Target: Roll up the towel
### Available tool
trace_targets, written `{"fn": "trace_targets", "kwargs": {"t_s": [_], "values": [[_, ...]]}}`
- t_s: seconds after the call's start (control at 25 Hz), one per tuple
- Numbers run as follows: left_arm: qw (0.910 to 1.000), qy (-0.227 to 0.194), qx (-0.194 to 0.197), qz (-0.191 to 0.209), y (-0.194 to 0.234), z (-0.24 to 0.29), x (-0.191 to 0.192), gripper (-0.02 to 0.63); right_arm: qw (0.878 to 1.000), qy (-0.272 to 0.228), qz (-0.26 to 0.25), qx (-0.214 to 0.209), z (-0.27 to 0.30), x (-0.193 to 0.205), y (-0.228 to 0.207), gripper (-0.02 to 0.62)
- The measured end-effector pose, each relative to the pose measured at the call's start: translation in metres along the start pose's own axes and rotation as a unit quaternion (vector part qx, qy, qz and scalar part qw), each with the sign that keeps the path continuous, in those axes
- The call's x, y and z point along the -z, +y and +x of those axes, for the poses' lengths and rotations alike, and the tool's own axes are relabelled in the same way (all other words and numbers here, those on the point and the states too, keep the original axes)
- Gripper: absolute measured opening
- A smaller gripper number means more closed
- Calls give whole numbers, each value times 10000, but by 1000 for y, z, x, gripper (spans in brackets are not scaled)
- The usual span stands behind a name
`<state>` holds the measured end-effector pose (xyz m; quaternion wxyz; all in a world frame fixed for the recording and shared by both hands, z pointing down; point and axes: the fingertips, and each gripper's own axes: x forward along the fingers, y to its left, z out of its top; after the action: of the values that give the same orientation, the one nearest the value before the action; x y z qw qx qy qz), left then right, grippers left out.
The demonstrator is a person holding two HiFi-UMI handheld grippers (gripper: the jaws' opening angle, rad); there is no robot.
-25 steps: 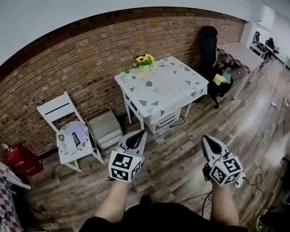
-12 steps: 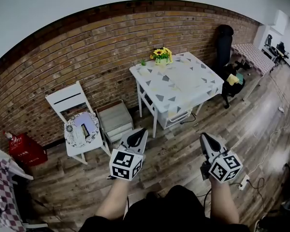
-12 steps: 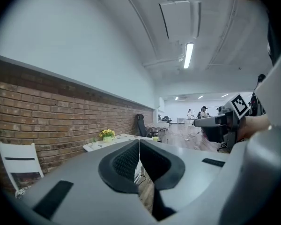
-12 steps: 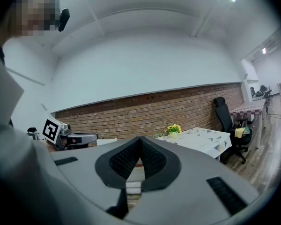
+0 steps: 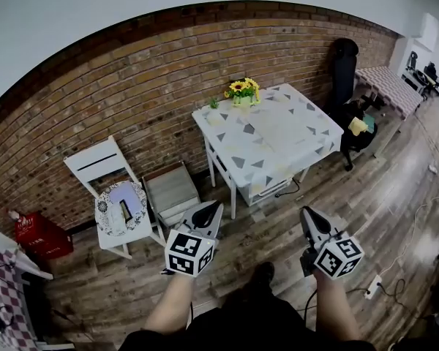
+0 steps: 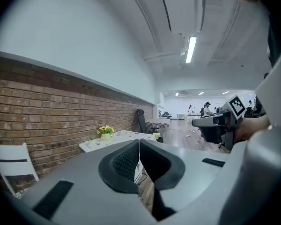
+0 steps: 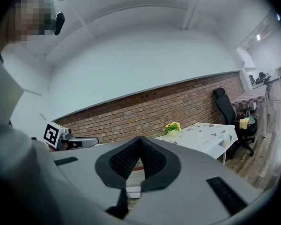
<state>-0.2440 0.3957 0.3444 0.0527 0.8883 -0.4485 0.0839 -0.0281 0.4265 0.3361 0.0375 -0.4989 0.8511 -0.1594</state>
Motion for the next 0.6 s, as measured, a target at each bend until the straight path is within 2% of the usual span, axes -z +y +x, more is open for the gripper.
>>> {"fn": "trace_targets", "kwargs": {"t_s": [0.2,0.4,0.6], "values": [[9997,195,38,108,3,74,-12,18,9999,4,107,-48,40,-18,-61,14],[9991,366,96,209,-7,154,-25,18,9992,317,-210,-85,72,-27,-123,14],[9980,553,69,298,-17,209,-31,18,9983,457,-299,-208,88,-38,-168,14]]}}
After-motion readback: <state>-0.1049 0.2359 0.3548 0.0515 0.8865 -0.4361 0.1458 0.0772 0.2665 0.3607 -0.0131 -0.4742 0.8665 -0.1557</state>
